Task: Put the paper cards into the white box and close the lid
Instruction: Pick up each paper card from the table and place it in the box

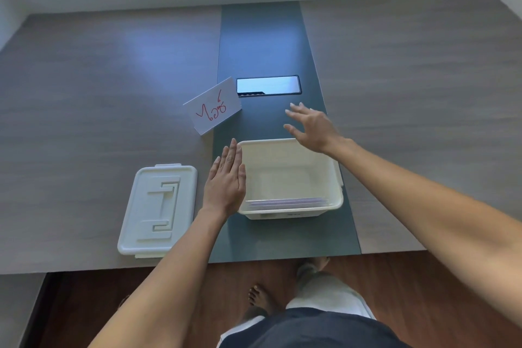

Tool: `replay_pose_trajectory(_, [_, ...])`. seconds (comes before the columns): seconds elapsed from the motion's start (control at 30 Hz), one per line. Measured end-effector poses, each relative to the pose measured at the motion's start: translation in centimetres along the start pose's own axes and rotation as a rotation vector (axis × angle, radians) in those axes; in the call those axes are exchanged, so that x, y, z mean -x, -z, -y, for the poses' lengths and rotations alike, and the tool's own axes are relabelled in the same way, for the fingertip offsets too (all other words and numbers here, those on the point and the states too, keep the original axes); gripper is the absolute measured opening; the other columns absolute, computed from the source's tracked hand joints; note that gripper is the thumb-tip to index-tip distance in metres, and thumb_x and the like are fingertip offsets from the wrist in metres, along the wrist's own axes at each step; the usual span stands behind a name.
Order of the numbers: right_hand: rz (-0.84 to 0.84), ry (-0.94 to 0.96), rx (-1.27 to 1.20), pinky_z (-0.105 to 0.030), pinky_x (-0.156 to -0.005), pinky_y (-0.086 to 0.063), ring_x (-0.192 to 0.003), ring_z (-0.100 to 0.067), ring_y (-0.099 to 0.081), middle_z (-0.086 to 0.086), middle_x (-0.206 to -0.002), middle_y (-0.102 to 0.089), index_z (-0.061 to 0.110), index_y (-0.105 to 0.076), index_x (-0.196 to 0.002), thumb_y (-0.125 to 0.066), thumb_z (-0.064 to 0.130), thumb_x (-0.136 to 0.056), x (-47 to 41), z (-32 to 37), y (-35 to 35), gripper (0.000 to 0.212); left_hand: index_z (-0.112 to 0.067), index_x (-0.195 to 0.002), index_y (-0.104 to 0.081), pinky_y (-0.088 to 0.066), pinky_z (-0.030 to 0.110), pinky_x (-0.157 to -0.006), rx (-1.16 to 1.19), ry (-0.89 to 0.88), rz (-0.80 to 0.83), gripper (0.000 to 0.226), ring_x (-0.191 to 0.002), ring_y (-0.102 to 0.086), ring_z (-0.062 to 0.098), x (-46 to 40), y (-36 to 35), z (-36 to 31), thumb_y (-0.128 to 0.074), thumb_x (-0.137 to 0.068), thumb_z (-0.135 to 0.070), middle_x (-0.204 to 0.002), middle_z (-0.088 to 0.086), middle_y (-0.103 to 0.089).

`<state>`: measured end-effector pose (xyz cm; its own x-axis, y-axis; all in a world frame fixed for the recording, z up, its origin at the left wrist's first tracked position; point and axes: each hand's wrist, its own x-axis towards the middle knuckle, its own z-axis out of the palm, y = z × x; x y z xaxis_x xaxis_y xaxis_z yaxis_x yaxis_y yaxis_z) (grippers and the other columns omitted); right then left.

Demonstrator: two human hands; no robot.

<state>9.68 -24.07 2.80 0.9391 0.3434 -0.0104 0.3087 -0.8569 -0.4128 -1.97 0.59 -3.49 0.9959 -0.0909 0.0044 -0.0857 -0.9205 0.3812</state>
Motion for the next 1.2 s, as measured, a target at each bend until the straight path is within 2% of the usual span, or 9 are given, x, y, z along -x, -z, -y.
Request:
replay_pose_trajectory(0.13, [0.043,0.003,0.12,-0.039,-0.123,-0.016,-0.151,-0.019,-0.022,-0.004,-0.161,-0.03,0.019,-0.042,-0.15,-0.044,0.041,-0.102,-3.3,0.2,-0.4,0.053,-0.023,-0.16,-0.002,-0.005,0.034,-0.127,-0.015,-0.022,0.003,0.06,-0.154,0.007,0.007,0.3,0.0,-0.2,-0.003,-0.102,-0.039,-0.168,-0.01,0.008])
replay_pose_trajectory(0.4, [0.133,0.023,0.283,-0.04,-0.124,-0.007,-0.154,-0.021,-0.009,-0.003,-0.166,-0.012,0.019,-0.025,-0.156,-0.033,0.044,-0.103,-8.8,0.1,-1.6,0.058,-0.022,-0.16,-0.005,-0.008,0.032,-0.126,-0.044,-0.055,-0.009,0.058,-0.154,0.002,0.007,1.2,-0.5,-1.5,-0.006,-0.104,-0.036,-0.168,-0.01,0.004])
replay_pose_trajectory(0.67, [0.174,0.118,0.304,-0.042,-0.124,-0.007,-0.154,-0.024,-0.006,-0.005,-0.167,-0.004,0.02,-0.016,-0.158,-0.037,0.045,-0.102,-16.8,3.1,-3.9,0.064,-0.022,-0.16,-0.004,-0.009,0.033,-0.126,-0.033,-0.033,-0.016,0.056,-0.154,0.004,0.006,1.1,-0.8,-1.2,-0.011,-0.106,-0.034,-0.168,-0.01,0.005])
replay_pose_trajectory(0.8, [0.235,0.15,0.327,-0.045,-0.124,-0.001,-0.154,-0.031,0.004,-0.009,-0.165,0.016,0.022,-0.002,-0.159,-0.042,0.046,-0.101,-19.9,4.8,-5.1,0.074,-0.022,-0.16,-0.005,-0.01,0.033,-0.126,-0.025,-0.013,-0.017,0.056,-0.154,0.002,0.006,1.0,-0.7,-1.2,-0.01,-0.106,-0.034,-0.168,-0.01,0.003])
replay_pose_trajectory(0.87, [0.271,0.168,0.353,-0.048,-0.123,0.002,-0.153,-0.033,0.007,-0.011,-0.164,0.02,0.023,0.003,-0.158,-0.045,0.047,-0.1,-20.8,5.3,-5.8,0.079,-0.022,-0.16,-0.005,-0.009,0.034,-0.126,-0.012,-0.015,-0.008,0.056,-0.155,0.003,0.006,1.0,-0.7,-1.4,-0.012,-0.106,-0.034,-0.168,-0.009,0.003])
replay_pose_trajectory(0.97, [0.298,0.185,0.393,-0.049,-0.123,0.0,-0.153,-0.037,0.003,-0.015,-0.165,0.007,0.021,0.0,-0.158,-0.042,0.039,-0.103,-22.0,5.9,-7.0,0.072,-0.021,-0.16,-0.004,-0.01,0.035,-0.126,-0.004,-0.008,0.0,0.056,-0.155,0.003,0.007,1.1,-0.6,-1.4,-0.013,-0.106,-0.034,-0.169,-0.009,0.004])
replay_pose_trajectory(1.03, [0.262,0.183,0.408,-0.049,-0.121,-0.009,-0.149,-0.042,-0.011,-0.02,-0.161,-0.017,0.018,-0.013,-0.157,-0.043,0.03,-0.103,-22.4,6.4,-7.4,0.063,-0.021,-0.16,-0.004,-0.009,0.035,-0.125,-0.005,-0.005,0.007,0.056,-0.155,0.004,0.007,1.1,-0.5,-1.4,-0.012,-0.106,-0.034,-0.169,-0.009,0.005])
replay_pose_trajectory(1.1, [0.214,0.2,0.458,-0.047,-0.115,-0.023,-0.136,-0.043,-0.033,-0.02,-0.146,-0.038,0.015,-0.031,-0.15,-0.049,0.02,-0.099,-22.6,6.8,-7.2,0.054,-0.022,-0.16,-0.003,-0.009,0.035,-0.126,-0.002,-0.007,0.011,0.056,-0.154,0.005,0.006,1.1,-0.5,-1.3,-0.012,-0.106,-0.034,-0.168,-0.01,0.005])
replay_pose_trajectory(1.2, [0.166,0.259,0.496,-0.042,-0.1,-0.036,-0.116,-0.039,-0.048,-0.017,-0.124,-0.052,0.013,-0.05,-0.133,-0.051,0.005,-0.094,-22.5,7.1,-6.2,0.041,-0.022,-0.16,-0.004,-0.01,0.034,-0.125,-0.001,-0.005,0.008,0.056,-0.154,0.003,0.006,1.1,-0.4,-1.2,-0.012,-0.106,-0.034,-0.169,-0.01,0.004])
